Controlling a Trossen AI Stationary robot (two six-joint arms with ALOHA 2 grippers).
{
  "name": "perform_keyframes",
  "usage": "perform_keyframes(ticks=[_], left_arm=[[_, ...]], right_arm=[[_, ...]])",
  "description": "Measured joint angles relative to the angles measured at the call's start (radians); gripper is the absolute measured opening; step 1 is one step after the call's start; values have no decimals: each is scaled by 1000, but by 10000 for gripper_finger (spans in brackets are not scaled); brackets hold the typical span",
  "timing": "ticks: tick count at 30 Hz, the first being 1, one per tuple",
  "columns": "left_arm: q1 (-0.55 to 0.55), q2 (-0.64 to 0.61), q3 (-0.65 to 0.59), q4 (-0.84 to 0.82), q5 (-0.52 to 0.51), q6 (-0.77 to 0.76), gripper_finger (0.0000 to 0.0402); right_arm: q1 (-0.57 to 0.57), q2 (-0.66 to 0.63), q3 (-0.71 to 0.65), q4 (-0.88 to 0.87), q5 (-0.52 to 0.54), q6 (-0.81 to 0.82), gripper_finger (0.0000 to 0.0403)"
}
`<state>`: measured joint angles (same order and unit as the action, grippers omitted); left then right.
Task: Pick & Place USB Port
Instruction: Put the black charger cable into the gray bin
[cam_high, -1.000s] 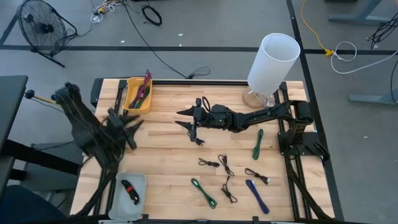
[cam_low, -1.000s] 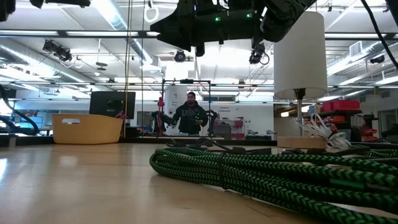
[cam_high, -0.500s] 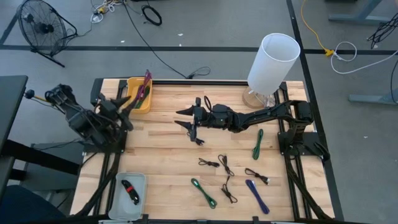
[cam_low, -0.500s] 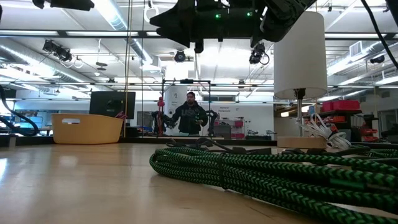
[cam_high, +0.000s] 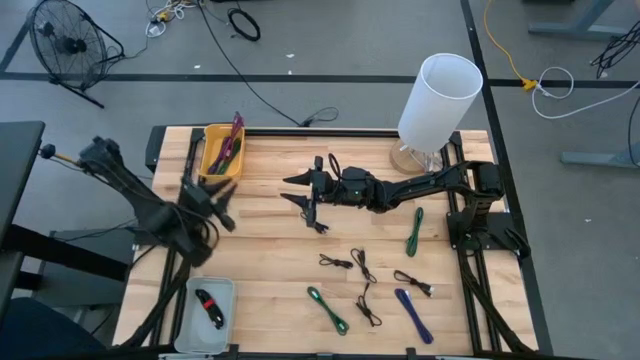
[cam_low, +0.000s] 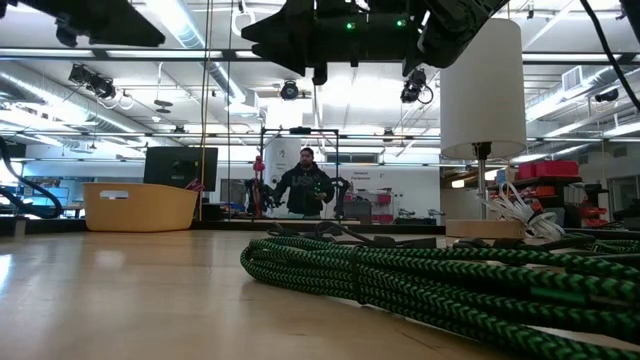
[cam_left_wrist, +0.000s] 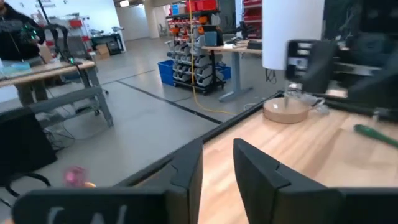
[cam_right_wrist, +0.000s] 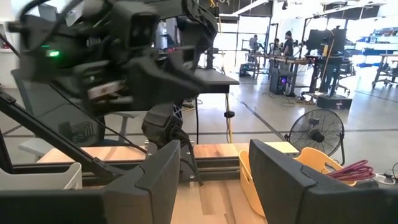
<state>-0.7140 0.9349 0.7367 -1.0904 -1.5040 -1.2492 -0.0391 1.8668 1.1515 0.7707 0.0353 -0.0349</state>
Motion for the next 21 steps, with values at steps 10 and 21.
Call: perform_keyframes(ticks=[10, 21], left_arm=[[136, 293, -9, 267, 14, 54, 38], [215, 380, 41, 880, 290, 878, 6]], right_arm=[[-1, 0, 0, -7, 0, 0, 192], [-13, 0, 0, -33, 1, 1, 192]])
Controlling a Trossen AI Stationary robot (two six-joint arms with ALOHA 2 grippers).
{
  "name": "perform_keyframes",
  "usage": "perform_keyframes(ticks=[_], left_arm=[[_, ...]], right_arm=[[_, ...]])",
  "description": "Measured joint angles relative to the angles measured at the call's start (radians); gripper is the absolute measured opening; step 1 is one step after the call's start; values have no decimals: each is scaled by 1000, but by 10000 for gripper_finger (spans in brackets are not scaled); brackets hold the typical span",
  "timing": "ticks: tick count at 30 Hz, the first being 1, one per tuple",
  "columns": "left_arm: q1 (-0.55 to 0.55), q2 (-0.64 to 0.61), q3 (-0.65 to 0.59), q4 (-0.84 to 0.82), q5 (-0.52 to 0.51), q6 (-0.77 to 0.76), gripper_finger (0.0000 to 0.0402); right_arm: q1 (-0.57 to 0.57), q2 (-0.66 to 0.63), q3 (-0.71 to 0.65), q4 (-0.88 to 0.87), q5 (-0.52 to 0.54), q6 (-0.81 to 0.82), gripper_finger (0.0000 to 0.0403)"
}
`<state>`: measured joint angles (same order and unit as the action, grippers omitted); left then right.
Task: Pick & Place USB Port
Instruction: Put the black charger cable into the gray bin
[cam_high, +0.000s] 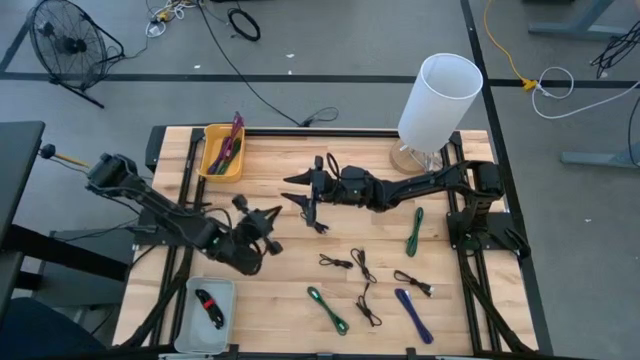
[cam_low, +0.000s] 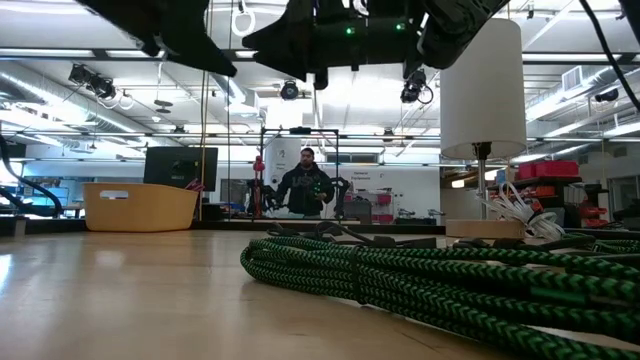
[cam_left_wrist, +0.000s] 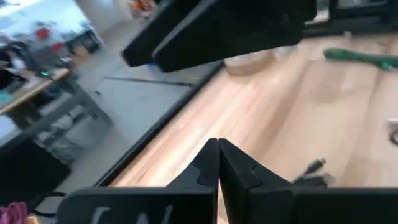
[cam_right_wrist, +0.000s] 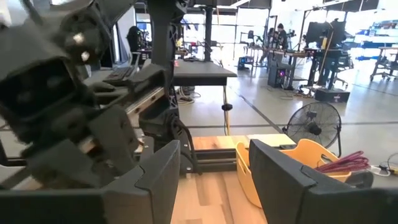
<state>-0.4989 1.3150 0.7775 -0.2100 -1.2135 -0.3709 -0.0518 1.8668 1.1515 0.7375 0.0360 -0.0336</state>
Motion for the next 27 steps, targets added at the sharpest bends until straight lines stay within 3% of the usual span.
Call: perform_keyframes(ticks=[4, 8, 10, 13, 20, 23, 27], left_arm=[[26, -69, -1, 48, 115, 74, 7], [50, -123, -4, 186, 340, 252, 8], [71, -154, -33, 230, 397, 314, 9], [116, -223, -102, 257, 433, 303, 9], [222, -372, -341, 631, 757, 385, 9], [248, -389, -398, 757, 827, 383, 9], [265, -387, -407, 774, 856, 378, 9]], right_arm=[[-1, 0, 0, -12, 3, 6, 192], [0, 0, 0, -26, 3, 0, 192], [0, 0, 0, -34, 3, 0, 192], [0, 0, 0, -38, 3, 0, 192], [-1, 0, 0, -31, -1, -1, 192], [-1, 0, 0, -31, -1, 0, 192], [-1, 0, 0, -33, -3, 9, 192]])
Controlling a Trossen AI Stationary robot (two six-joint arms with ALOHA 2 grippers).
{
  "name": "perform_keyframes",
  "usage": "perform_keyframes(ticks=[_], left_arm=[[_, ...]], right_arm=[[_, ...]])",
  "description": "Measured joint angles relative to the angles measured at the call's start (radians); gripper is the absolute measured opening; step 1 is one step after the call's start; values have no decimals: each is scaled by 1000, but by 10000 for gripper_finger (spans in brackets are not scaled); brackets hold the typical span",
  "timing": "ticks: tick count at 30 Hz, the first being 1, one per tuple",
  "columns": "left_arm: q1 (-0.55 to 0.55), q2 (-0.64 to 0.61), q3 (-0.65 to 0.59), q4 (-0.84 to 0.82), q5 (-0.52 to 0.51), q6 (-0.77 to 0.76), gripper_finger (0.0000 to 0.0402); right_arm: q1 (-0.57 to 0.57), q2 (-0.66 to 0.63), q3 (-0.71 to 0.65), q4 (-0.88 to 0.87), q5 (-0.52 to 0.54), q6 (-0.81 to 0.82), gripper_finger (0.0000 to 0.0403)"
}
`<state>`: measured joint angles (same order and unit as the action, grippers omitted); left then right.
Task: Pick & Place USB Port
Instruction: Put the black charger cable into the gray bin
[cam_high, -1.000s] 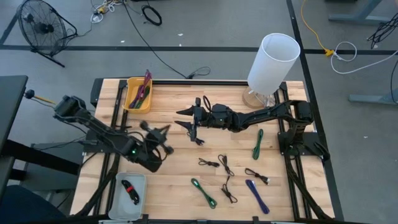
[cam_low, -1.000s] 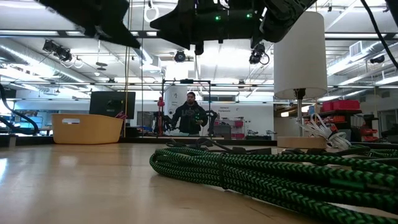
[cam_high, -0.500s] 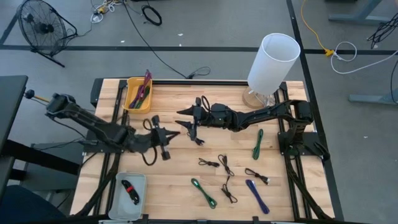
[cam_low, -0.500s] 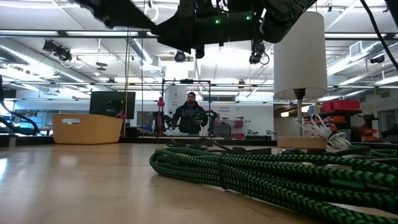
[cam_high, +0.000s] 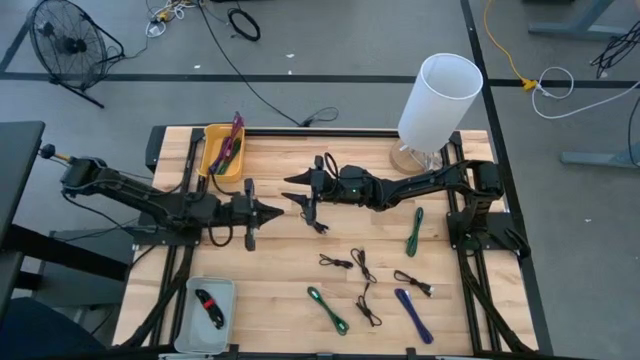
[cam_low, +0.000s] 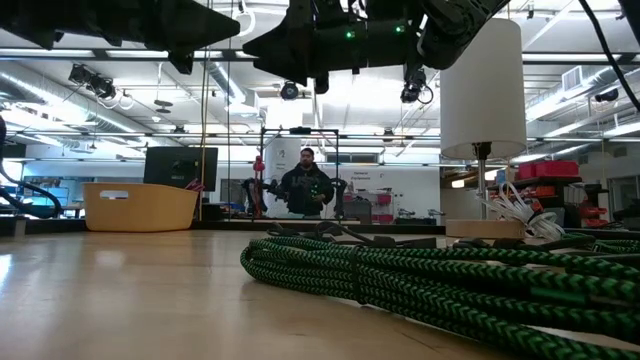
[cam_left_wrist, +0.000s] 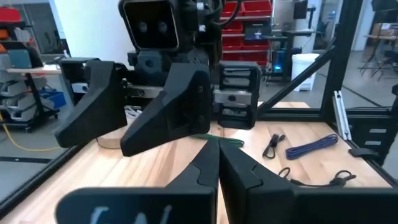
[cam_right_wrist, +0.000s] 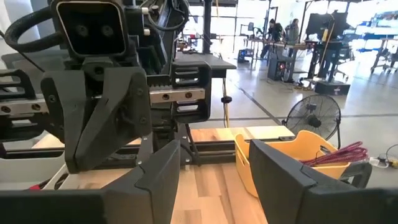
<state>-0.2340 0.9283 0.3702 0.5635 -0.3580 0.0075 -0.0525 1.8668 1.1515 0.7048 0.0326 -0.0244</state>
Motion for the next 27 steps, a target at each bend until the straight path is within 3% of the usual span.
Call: perform_keyframes(ticks=[4, 17, 22, 27], left_arm=[[13, -6, 0, 3, -2, 5, 9], [13, -14, 0, 19, -52, 5, 9], [13, -14, 0, 29, -52, 5, 9], [13, -14, 1, 33, -52, 5, 9]], right_arm=[[0, 0, 0, -93, -38, 84, 192], [32, 0, 0, -667, -23, 279, 192], [65, 0, 0, -805, 5, 335, 192], [85, 1, 0, -837, 74, 365, 192]])
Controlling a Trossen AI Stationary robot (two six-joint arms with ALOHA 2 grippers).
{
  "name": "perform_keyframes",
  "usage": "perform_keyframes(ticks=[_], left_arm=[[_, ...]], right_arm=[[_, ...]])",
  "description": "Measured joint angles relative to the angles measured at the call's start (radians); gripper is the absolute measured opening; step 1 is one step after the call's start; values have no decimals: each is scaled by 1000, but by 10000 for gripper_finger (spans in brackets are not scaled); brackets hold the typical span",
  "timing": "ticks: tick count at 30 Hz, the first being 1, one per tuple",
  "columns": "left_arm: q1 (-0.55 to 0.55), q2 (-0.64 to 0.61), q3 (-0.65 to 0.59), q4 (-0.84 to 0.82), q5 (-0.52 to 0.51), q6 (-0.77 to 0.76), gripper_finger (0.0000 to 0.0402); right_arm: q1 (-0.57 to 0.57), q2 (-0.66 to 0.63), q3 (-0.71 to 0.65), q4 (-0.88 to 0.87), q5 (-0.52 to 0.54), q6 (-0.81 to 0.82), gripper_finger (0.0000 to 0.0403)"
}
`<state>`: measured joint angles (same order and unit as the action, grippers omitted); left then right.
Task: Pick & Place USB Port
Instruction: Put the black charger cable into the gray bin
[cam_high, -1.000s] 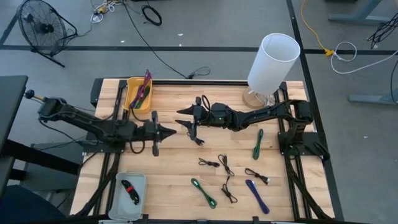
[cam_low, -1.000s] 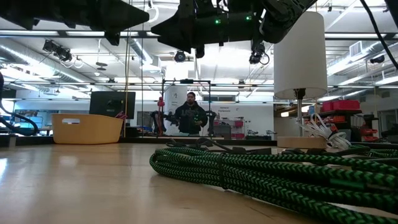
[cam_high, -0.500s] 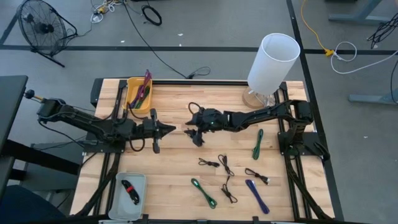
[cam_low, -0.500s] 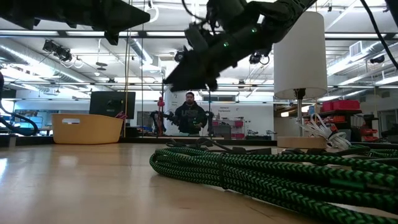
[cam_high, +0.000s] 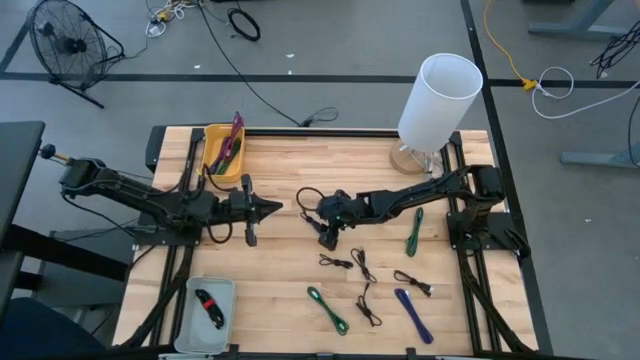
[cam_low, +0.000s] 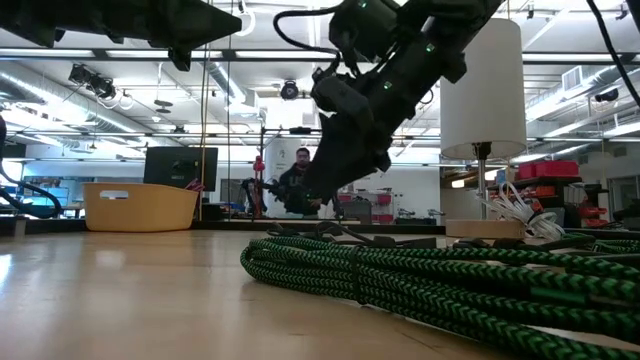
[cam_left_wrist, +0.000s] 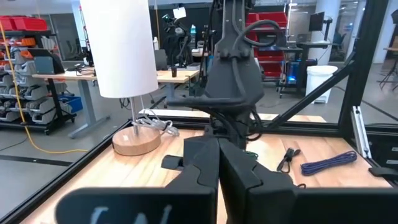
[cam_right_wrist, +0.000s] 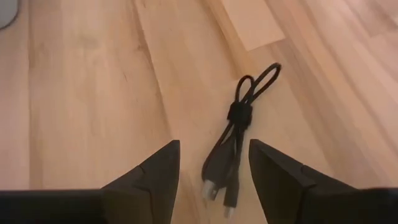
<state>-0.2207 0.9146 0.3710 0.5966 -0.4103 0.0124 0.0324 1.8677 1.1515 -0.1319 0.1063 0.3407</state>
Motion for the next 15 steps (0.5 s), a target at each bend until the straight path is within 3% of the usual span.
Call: perform_keyframes(ticks=[5, 10, 15], left_arm=[[0, 0, 0, 1, 0, 0, 9], [0, 0, 1, 2, 0, 0, 9], [0, 0, 1, 4, 0, 0, 9]], right_arm=[[-13, 43, 0, 39, 12, -1, 192], [-33, 95, -1, 67, -53, 3, 192], [-47, 95, 0, 77, -12, -36, 192]])
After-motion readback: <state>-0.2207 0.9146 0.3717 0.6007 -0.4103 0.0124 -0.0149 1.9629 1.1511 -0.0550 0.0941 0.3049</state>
